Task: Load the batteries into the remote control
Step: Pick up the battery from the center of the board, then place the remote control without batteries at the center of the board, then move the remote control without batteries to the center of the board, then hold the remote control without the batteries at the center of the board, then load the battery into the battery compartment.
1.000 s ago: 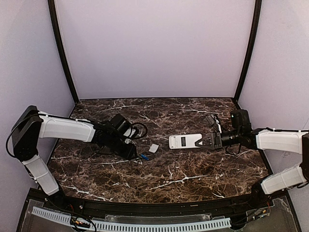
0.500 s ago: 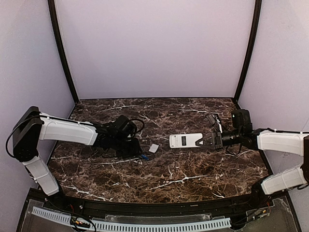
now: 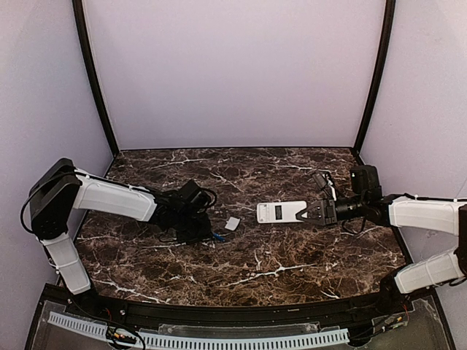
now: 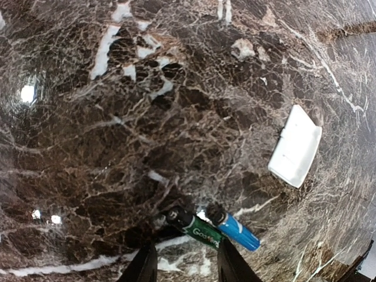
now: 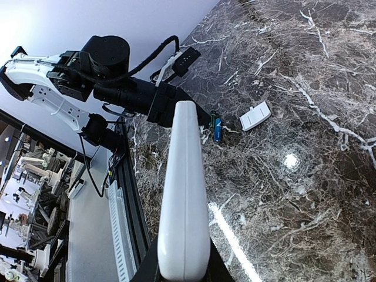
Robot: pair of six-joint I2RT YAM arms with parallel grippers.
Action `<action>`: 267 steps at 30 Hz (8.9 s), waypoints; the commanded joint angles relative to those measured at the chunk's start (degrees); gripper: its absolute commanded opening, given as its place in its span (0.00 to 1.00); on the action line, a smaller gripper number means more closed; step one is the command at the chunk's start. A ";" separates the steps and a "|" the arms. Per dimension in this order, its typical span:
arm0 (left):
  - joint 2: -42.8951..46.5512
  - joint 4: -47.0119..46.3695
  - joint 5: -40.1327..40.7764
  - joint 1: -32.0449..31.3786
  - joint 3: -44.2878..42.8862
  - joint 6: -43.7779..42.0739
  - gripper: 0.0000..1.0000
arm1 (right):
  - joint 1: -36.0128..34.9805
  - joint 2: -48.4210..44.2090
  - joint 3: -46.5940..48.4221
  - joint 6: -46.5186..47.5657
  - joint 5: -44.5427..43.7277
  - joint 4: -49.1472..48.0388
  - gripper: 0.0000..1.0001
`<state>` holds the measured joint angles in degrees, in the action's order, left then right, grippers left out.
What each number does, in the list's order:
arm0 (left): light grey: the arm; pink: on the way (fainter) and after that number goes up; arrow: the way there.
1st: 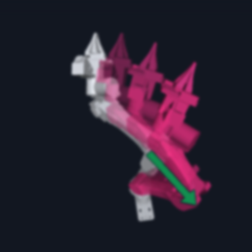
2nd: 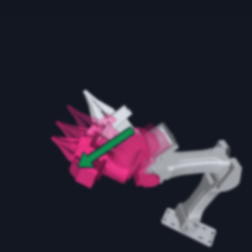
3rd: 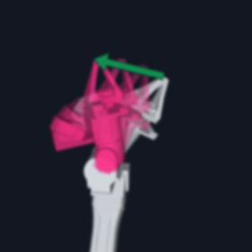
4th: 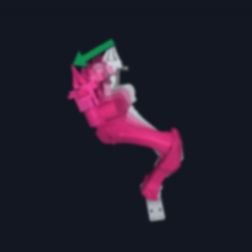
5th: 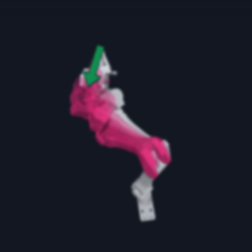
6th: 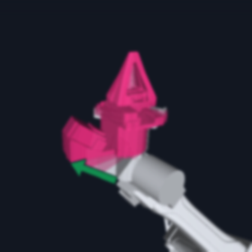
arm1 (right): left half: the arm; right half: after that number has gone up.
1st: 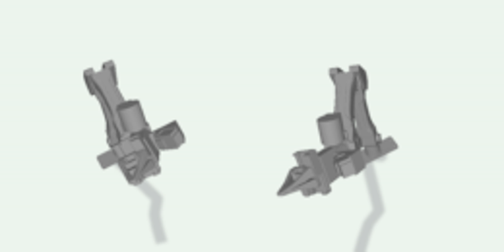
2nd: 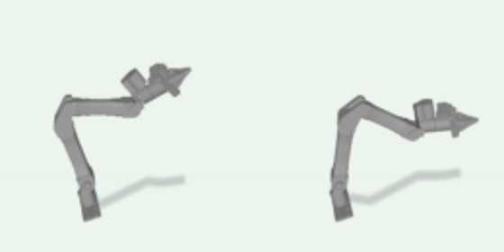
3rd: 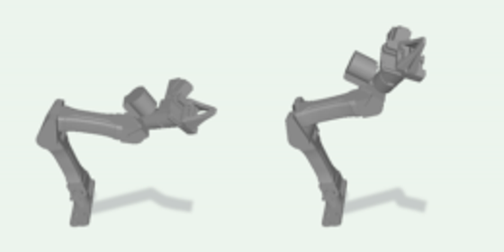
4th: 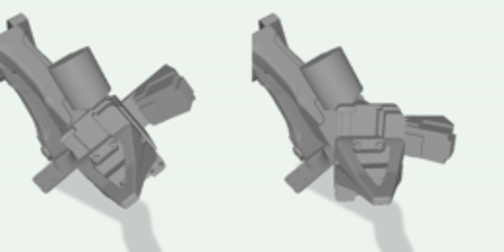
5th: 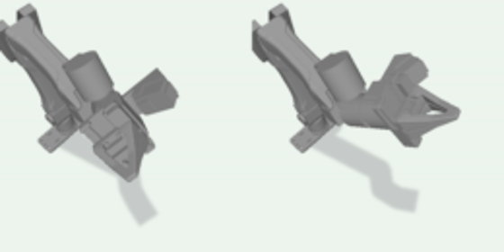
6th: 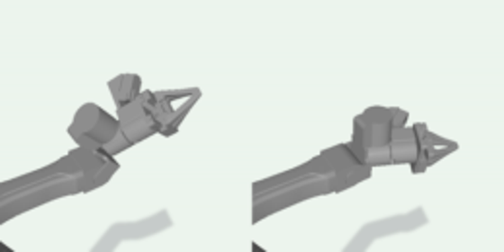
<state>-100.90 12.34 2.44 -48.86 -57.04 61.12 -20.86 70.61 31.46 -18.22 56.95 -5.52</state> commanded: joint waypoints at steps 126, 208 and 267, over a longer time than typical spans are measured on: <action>10.59 -20.46 -13.68 -1.67 6.93 -35.23 0.00 | -40.14 18.97 -3.85 7.07 -54.00 -5.12 0.92; 9.95 -25.61 -8.72 -2.82 14.85 -38.20 0.00 | -45.05 30.95 7.93 17.95 -51.38 -4.95 0.68; 6.82 -39.19 0.84 -5.14 25.07 -47.99 0.00 | -50.38 36.24 14.60 2.23 -65.99 3.47 0.00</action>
<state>-93.56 -26.28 3.22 -53.87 -33.21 13.67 -70.85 104.14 47.29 -14.22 -7.99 -11.79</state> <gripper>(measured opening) 0.060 0.545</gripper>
